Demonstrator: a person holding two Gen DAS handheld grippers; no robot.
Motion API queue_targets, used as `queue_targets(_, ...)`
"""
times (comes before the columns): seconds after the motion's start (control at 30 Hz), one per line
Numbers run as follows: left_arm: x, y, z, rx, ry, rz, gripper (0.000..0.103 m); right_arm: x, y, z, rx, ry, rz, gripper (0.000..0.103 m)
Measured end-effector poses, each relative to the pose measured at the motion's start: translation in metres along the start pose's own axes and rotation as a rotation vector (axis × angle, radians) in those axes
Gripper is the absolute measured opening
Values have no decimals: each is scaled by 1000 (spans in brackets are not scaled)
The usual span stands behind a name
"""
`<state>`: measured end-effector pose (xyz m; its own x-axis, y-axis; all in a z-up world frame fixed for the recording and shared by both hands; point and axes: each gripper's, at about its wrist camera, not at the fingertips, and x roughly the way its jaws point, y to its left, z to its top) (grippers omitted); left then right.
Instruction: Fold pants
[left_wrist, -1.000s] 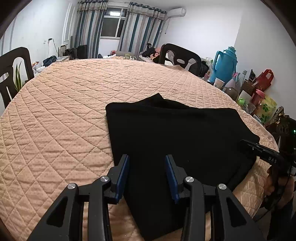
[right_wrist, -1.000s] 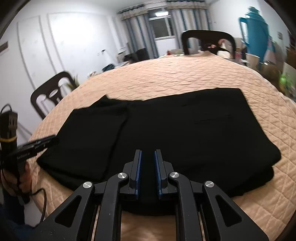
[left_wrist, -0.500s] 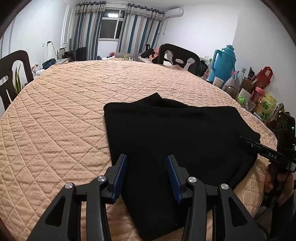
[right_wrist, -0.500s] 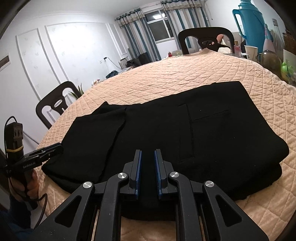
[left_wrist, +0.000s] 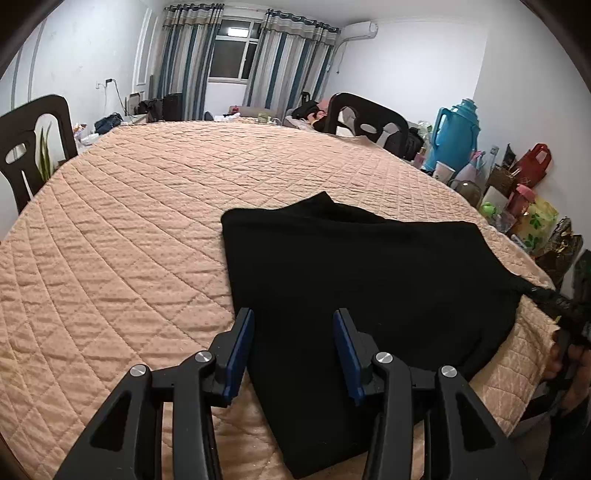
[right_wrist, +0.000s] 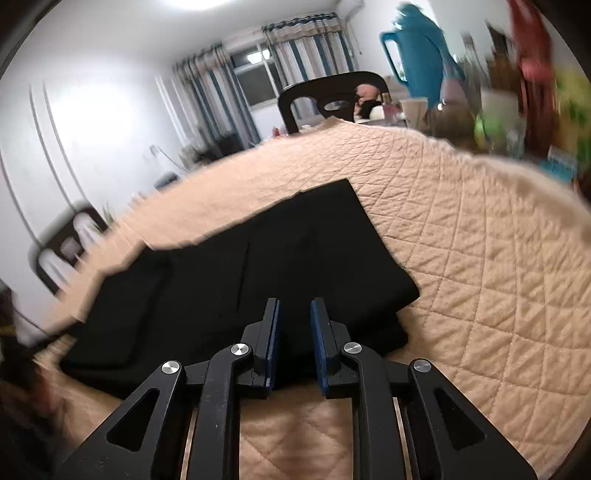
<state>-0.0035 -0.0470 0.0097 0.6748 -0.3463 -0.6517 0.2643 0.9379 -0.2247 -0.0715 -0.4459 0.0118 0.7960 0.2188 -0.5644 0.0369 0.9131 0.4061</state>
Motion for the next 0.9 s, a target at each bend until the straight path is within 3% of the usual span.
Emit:
queue_targets(0.13, 3, -3, 11, 9, -2, 26, 47, -16, 7, 0, -56, -53, -98, 26)
queue_targets(0.2, 7, -6, 18, 23, -3, 55, 47, -19, 5, 0, -24, -46, -53, 28)
queue_targets(0.3, 12, -7, 27, 30, -5, 79, 47, -26, 7, -1, -18, -52, -57, 37)
queue_targets(0.5, 24, -11, 41, 53, -1, 95, 47, -29, 8, -3, 0, -31, -43, 38)
queue_targets(0.7, 52, -3, 49, 25, 94, 117, 47, -26, 4, -10, 26, 4, -24, 38)
queue_targets(0.8, 46, -5, 46, 31, 78, 125, 47, -23, 2, -14, 54, 32, -5, 38)
queue_targets(0.9, 35, -5, 38, 25, 67, 117, 47, -21, 0, -21, 80, 69, 9, 46)
